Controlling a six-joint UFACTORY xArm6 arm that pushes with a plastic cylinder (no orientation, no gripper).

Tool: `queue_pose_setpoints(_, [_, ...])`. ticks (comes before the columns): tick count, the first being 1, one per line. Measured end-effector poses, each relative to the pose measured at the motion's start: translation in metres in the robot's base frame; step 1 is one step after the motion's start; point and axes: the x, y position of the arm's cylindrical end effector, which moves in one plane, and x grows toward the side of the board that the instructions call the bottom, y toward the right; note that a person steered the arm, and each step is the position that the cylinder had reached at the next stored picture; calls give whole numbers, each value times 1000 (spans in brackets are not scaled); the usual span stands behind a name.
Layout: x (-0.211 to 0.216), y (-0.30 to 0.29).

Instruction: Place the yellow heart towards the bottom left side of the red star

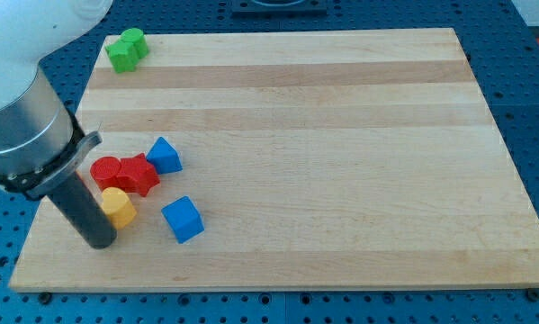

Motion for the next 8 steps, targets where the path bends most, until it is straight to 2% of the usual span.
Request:
queue_pose_setpoints(1, [-15, 1])
queue_pose_setpoints(2, [1, 2])
queue_pose_setpoints(3, [41, 34])
queue_pose_setpoints(4, [42, 78])
queue_pose_setpoints(6, [-2, 81])
queue_pose_setpoints(7, [-5, 77])
queue_pose_setpoints(8, [40, 80])
